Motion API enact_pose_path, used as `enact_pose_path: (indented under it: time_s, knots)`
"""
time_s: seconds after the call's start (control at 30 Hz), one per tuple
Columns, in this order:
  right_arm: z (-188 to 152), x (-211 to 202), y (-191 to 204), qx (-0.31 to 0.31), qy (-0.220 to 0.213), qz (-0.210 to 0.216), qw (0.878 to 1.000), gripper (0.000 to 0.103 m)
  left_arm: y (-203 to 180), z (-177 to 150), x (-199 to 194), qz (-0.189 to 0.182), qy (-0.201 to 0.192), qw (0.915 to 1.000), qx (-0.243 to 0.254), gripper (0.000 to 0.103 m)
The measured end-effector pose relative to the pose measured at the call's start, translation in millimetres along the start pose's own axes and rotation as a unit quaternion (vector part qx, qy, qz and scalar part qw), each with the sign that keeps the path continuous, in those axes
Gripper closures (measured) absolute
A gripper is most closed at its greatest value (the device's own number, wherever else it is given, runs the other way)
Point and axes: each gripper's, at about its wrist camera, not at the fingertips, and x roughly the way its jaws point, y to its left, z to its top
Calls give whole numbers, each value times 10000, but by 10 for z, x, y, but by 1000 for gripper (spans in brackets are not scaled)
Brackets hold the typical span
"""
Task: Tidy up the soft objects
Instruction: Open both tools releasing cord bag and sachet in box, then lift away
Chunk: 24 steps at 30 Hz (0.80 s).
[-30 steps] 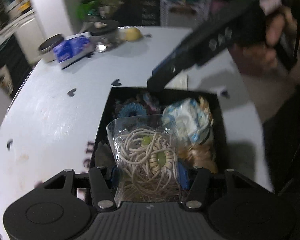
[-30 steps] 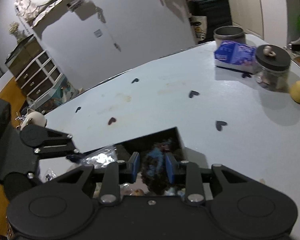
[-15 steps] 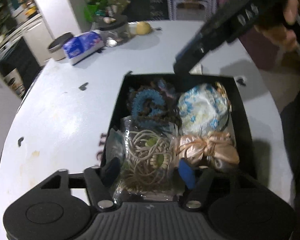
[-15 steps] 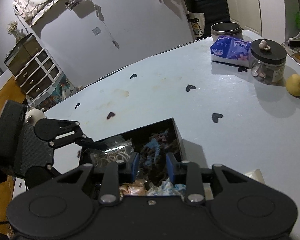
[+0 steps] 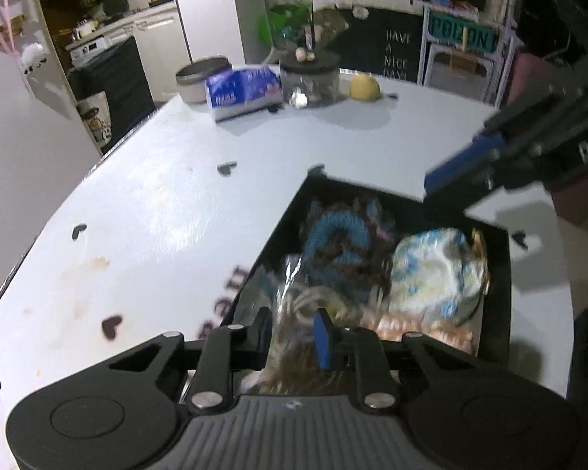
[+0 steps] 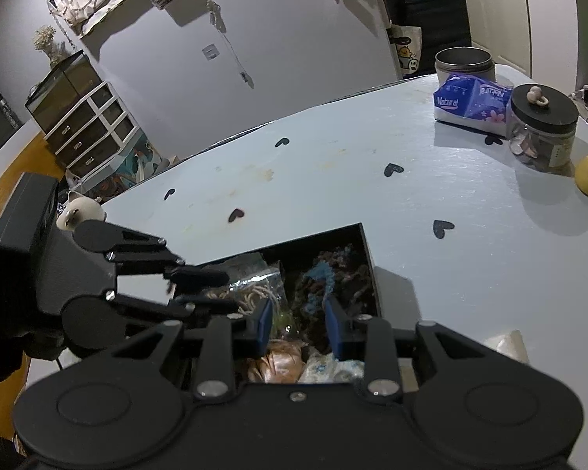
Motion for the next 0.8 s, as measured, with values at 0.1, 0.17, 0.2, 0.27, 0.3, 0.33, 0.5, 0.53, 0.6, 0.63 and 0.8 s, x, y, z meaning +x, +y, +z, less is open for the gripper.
enact_pose_path:
  time_s: [0.1, 0.17, 0.2, 0.27, 0.3, 0.33, 0.5, 0.53, 0.6, 0.63, 0.8]
  knots:
    - [-29, -30, -28, 19, 5, -31, 10000, 72, -90, 74, 47, 44, -60, 9999, 129, 78]
    - [-50, -49, -48, 27, 12, -46, 10000, 71, -155, 123, 138, 38, 26, 9997, 252, 78]
    - [-58, -61, -55, 26, 13, -51, 10000, 71, -170, 127, 182, 6, 80, 9996, 266, 79]
    - [-73, -88, -65, 15, 10, -61, 10000, 71, -205, 121, 274, -25, 230, 9993, 304, 81]
    - [-82, -103, -67, 1, 10, -60, 10000, 71, -220, 105, 309, -33, 297, 9990, 324, 81]
    - [-92, -113, -69, -11, 15, -61, 10000, 71, -229, 83, 339, -28, 347, 9989, 319, 81]
    - [-145, -154, -69, -83, 54, -45, 9999, 71, -198, 27, 362, -8, 336, 9994, 80, 81]
    - [-152, -160, -69, -97, 55, -41, 9999, 71, -198, 29, 353, 6, 321, 9995, 25, 80]
    - [-160, -184, -68, -136, 21, -33, 9999, 72, -192, 27, 303, 53, 236, 9996, -174, 68]
    - [-161, -197, -64, -156, -3, -39, 9999, 71, -184, 21, 263, 94, 167, 9993, -324, 62]
    - [-176, -257, -47, -242, -124, -18, 9996, 71, -196, -12, -14, 382, -185, 9933, -1079, 37]
